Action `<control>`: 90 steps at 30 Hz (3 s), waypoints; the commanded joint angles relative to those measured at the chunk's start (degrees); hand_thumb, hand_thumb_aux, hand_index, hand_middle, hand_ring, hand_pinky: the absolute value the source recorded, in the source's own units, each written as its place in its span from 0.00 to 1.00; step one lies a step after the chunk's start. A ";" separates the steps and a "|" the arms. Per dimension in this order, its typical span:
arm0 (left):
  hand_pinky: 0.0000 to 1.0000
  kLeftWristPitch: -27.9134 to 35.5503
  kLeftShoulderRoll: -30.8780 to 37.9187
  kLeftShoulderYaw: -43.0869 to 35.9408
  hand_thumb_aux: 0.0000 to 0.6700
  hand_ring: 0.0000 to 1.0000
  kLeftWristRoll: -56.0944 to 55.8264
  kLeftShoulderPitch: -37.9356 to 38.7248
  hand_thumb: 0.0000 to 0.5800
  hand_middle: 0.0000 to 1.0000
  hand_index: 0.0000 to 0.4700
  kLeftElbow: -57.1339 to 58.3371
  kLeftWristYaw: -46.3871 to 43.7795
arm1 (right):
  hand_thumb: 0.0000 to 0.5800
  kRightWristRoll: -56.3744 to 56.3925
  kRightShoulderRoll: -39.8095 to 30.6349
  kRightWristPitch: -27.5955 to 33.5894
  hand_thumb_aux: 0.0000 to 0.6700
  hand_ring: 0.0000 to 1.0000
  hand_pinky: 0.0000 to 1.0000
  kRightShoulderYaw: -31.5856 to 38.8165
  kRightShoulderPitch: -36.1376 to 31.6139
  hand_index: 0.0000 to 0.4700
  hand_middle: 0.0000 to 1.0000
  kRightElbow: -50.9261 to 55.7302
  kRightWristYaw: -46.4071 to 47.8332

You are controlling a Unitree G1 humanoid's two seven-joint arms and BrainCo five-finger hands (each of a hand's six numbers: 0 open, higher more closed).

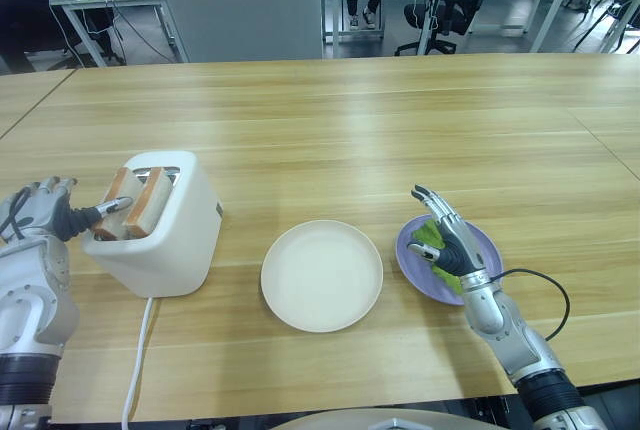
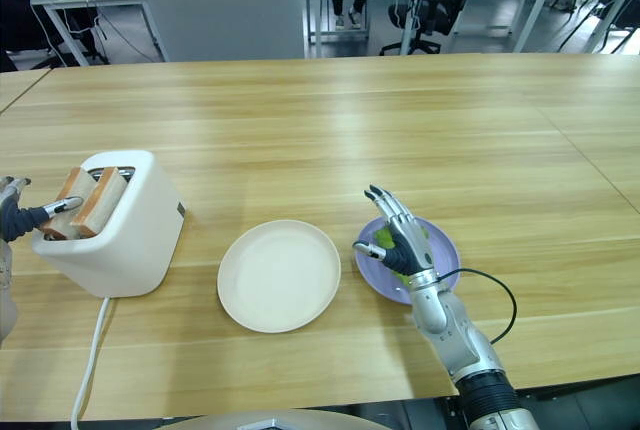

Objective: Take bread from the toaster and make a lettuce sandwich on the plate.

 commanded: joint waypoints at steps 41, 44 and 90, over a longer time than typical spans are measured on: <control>1.00 -11.42 -2.98 6.10 1.00 1.00 -12.41 -3.53 1.00 1.00 0.98 -8.74 16.43 | 0.00 -19.86 -14.25 16.22 0.00 0.00 0.00 4.06 -0.73 0.00 0.00 9.69 -1.70; 1.00 -13.68 -4.41 7.65 1.00 1.00 -14.25 -3.60 1.00 1.00 0.98 -12.04 17.43 | 0.00 -20.58 -15.27 17.64 0.00 0.00 0.00 5.16 -0.72 0.00 0.00 11.94 -2.75; 0.70 -27.11 -25.99 -32.66 0.00 0.70 -19.07 -10.46 0.00 0.70 0.00 6.96 -2.67 | 1.00 -15.30 -16.23 13.55 1.00 0.00 0.00 3.11 -0.95 0.98 0.00 -4.17 -12.36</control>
